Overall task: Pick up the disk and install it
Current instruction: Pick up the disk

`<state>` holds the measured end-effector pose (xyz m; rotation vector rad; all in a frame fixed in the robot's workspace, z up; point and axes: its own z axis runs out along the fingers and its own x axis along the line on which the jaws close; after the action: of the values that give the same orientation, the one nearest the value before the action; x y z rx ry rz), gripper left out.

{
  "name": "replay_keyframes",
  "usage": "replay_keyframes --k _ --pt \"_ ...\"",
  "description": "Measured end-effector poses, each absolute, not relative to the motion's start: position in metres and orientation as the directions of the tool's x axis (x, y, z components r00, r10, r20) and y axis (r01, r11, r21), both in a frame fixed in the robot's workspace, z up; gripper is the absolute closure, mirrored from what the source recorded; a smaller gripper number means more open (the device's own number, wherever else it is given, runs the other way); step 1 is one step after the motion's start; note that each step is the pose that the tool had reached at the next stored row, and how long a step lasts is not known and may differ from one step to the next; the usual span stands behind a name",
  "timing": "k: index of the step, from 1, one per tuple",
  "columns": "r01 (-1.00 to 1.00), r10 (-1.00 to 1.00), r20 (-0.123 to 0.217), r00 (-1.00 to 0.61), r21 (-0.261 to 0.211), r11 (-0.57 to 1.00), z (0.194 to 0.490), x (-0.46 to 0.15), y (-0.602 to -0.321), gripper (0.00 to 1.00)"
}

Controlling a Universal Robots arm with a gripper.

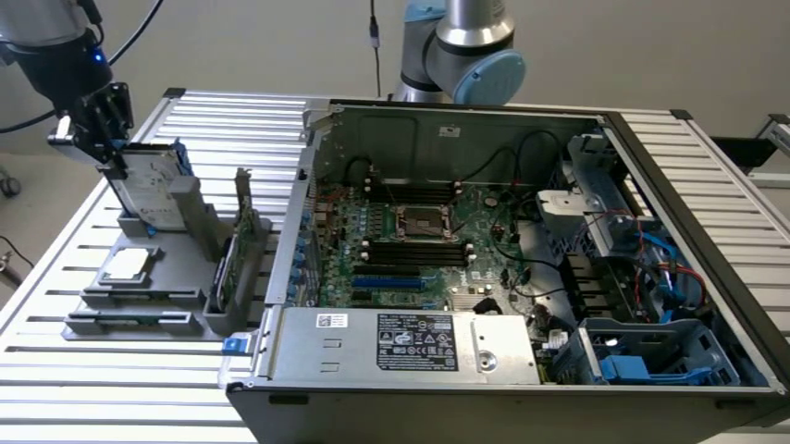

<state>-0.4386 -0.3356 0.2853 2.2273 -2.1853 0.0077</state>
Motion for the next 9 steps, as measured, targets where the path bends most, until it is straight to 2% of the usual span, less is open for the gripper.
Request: replay_keyframes --k 9 --pt "-1.000 -1.000 0.018 0.019 0.012 -0.019 0.2853 -0.4388 -0.3358 0.67"
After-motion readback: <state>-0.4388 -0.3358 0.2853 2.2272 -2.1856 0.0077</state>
